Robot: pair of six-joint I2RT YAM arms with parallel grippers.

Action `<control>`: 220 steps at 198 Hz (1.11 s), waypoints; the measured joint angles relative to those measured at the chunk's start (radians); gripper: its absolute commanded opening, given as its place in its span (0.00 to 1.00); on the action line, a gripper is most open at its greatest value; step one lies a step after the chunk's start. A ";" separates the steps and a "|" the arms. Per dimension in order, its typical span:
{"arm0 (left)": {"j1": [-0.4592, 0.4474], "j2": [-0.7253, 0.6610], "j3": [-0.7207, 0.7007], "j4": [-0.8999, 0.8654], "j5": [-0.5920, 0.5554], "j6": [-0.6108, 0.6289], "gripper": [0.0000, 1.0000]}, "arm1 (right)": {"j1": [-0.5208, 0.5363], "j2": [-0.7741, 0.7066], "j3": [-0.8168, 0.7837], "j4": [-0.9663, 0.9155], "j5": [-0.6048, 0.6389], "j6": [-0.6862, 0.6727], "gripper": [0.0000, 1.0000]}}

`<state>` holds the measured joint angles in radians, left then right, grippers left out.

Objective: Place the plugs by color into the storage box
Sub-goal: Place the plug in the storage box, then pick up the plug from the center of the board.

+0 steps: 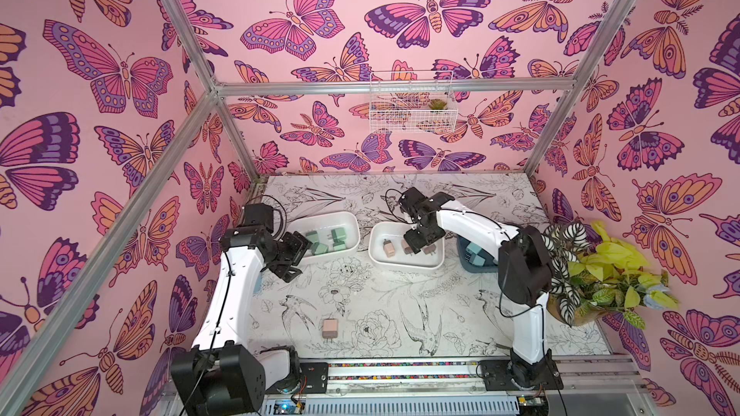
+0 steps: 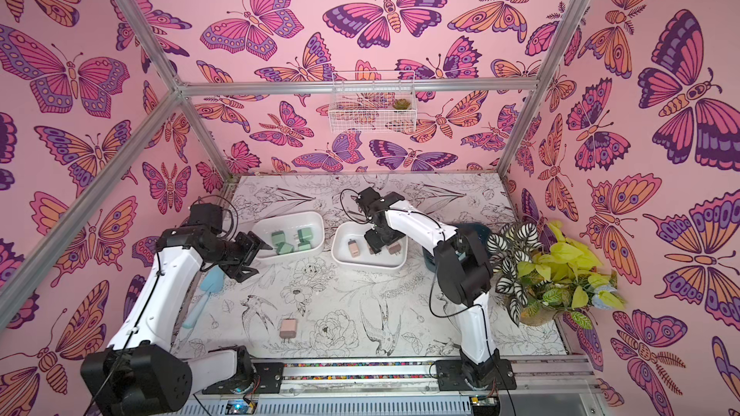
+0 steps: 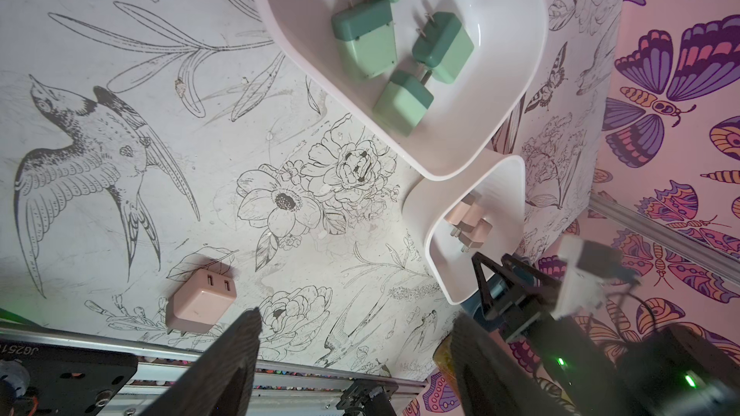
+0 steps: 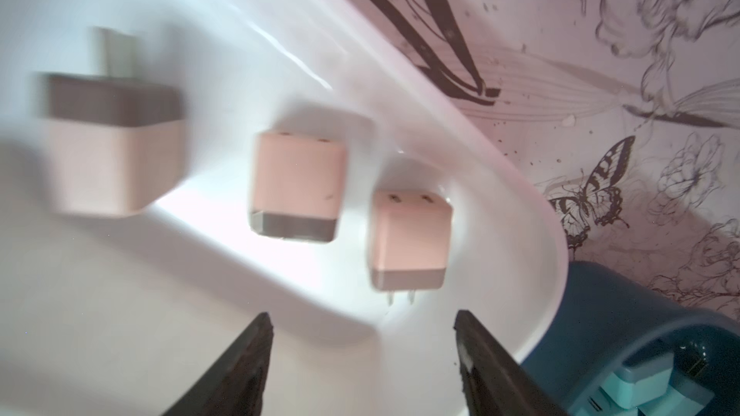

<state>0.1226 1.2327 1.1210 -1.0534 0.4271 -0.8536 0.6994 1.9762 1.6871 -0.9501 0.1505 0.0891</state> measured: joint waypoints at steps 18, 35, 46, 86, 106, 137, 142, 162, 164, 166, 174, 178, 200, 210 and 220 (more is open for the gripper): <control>0.000 0.000 -0.006 0.000 -0.005 0.003 0.77 | 0.134 -0.066 0.002 0.013 -0.026 0.000 0.78; 0.000 0.000 -0.006 0.002 -0.009 0.008 0.78 | 0.260 -0.076 0.004 0.029 -0.057 0.002 0.79; 0.002 0.000 -0.006 0.002 -0.017 0.011 0.79 | 0.334 -0.063 0.004 0.043 -0.082 0.009 0.79; 0.034 0.000 -0.001 -0.019 -0.048 0.026 0.79 | 0.495 0.047 0.034 0.089 -0.174 0.018 0.80; 0.043 0.000 0.002 -0.022 -0.056 0.031 0.79 | 0.534 0.108 0.072 0.119 -0.209 0.015 0.80; 0.047 -0.004 0.002 -0.027 -0.058 0.034 0.79 | 0.563 0.177 0.125 0.161 -0.259 0.014 0.80; 0.047 -0.006 0.002 -0.028 -0.058 0.034 0.79 | 0.564 0.188 0.138 0.164 -0.264 0.014 0.80; 0.047 -0.016 0.002 -0.032 -0.057 0.034 0.79 | 0.565 0.237 0.202 0.174 -0.272 0.014 0.80; 0.047 -0.018 0.002 -0.033 -0.057 0.034 0.79 | 0.565 0.242 0.210 0.174 -0.272 0.014 0.80; 0.047 -0.018 0.002 -0.033 -0.057 0.035 0.79 | 0.565 0.248 0.217 0.174 -0.272 0.015 0.79; 0.047 -0.021 0.002 -0.037 -0.057 0.035 0.79 | 0.566 0.269 0.245 0.177 -0.268 0.015 0.80; 0.047 -0.022 0.002 -0.039 -0.057 0.035 0.79 | 0.568 0.279 0.257 0.177 -0.263 0.015 0.80; 0.047 -0.026 0.002 -0.045 -0.057 0.038 0.79 | 0.576 0.331 0.317 0.175 -0.236 0.023 0.80; 0.048 -0.028 0.002 -0.047 -0.057 0.038 0.79 | 0.580 0.346 0.328 0.175 -0.219 0.035 0.80; 0.049 -0.029 0.002 -0.047 -0.057 0.038 0.79 | 0.584 0.356 0.329 0.175 -0.204 0.046 0.80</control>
<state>0.1719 1.2041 1.1229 -1.1007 0.3698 -0.8154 1.2839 2.3318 2.0163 -0.7750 -0.0536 0.1349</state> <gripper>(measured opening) 0.788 0.797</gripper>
